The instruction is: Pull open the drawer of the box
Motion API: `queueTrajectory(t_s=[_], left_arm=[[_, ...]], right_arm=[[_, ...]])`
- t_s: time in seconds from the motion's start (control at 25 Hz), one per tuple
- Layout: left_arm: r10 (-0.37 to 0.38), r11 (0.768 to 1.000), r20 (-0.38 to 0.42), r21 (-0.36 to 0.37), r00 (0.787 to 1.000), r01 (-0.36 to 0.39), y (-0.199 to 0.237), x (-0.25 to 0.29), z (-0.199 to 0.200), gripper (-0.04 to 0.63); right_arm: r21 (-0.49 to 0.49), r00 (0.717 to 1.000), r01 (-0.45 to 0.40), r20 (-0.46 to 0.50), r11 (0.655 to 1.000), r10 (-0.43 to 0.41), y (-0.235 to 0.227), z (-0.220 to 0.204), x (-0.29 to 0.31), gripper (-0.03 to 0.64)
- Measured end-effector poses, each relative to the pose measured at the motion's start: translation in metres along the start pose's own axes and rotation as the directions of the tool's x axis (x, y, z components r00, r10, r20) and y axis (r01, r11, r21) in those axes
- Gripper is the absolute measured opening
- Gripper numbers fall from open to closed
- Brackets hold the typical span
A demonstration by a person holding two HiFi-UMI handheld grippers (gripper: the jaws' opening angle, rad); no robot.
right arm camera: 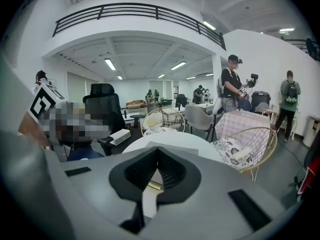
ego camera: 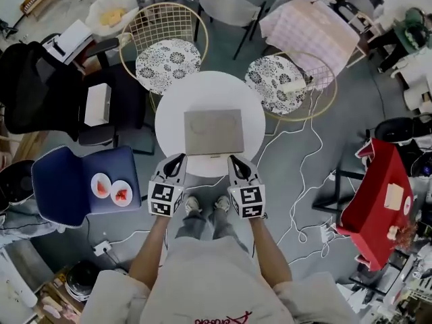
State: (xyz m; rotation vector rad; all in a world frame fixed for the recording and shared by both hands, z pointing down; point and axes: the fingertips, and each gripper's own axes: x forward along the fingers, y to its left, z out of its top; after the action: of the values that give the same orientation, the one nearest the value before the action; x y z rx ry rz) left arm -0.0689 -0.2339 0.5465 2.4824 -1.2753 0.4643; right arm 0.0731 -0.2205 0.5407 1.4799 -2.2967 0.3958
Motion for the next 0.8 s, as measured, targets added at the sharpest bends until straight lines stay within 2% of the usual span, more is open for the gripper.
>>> queueTrajectory(t_s=[0.32, 0.8], left_arm=[[0.017, 0.999, -0.045, -0.050, 0.999, -0.019, -0.002, 0.004, -0.048, 0.012], [0.008, 0.997, -0.094, -0.073, 0.996, -0.015, -0.020, 0.005, -0.101, 0.012]], right_arm=[[0.047, 0.997, -0.022, -0.069, 0.999, 0.025, 0.012, -0.055, 0.001, 0.015], [0.066, 0.990, -0.047, -0.133, 0.997, 0.055, 0.031, -0.113, -0.005, 0.015]])
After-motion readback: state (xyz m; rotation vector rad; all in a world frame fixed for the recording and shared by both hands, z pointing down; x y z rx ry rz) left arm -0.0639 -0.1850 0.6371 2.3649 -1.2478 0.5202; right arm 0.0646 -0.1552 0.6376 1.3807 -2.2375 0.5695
